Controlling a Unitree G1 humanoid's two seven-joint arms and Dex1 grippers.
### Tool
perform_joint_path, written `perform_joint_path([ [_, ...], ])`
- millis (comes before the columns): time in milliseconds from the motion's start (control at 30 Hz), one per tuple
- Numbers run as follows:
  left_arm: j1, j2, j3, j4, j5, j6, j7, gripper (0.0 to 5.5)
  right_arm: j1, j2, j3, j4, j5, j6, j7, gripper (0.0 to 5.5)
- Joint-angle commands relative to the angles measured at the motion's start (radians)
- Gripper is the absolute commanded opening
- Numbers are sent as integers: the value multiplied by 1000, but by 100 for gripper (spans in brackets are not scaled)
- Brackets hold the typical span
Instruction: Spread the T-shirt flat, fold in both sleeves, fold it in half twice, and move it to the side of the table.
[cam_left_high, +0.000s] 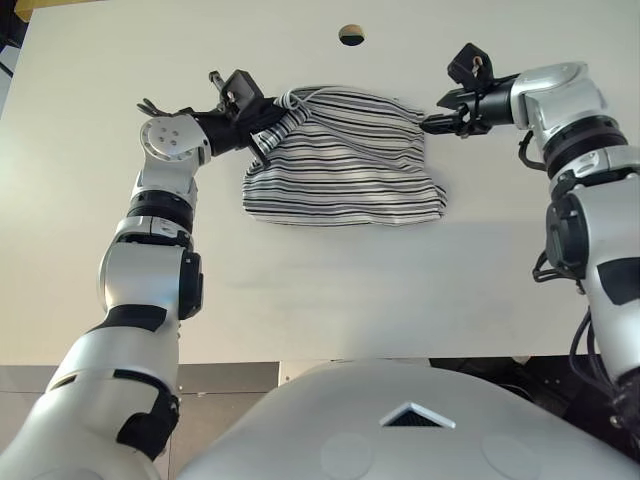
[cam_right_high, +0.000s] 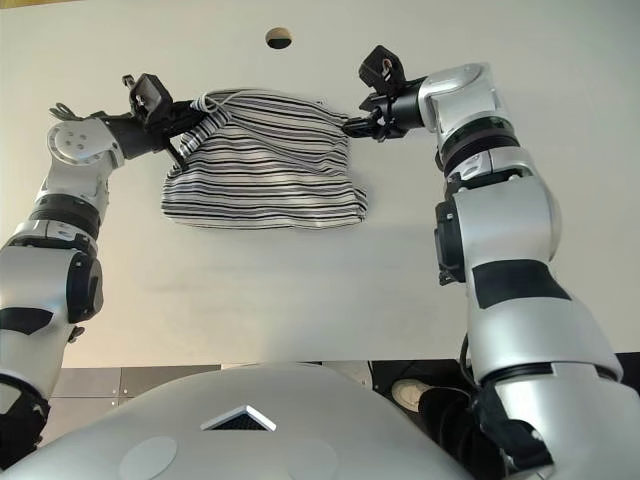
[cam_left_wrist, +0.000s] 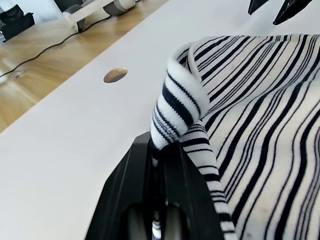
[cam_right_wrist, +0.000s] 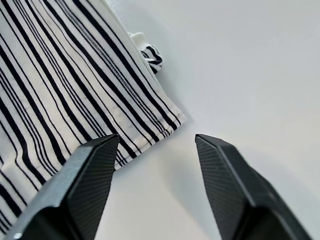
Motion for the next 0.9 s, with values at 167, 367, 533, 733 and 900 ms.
perform_joint_path([
  [167,-4,52,5,27,45,3,44,33,-73,50,-29,-18,4,-19,50,427],
  [367,-4,48,22,33,27,57,-3,133,-71,80,-30,-22,-3,-35,66,546],
  [533,-5,38,20,25,30,47,3,211,-74,113,-23,-38,0,-51,106,550],
  [733,-44,67,-14,1,95,-62,98,264,-39,188,26,-96,-24,-140,151,550],
  [900,-97,62,-72,-59,186,-220,204,264,7,219,92,-116,-79,-224,103,550],
])
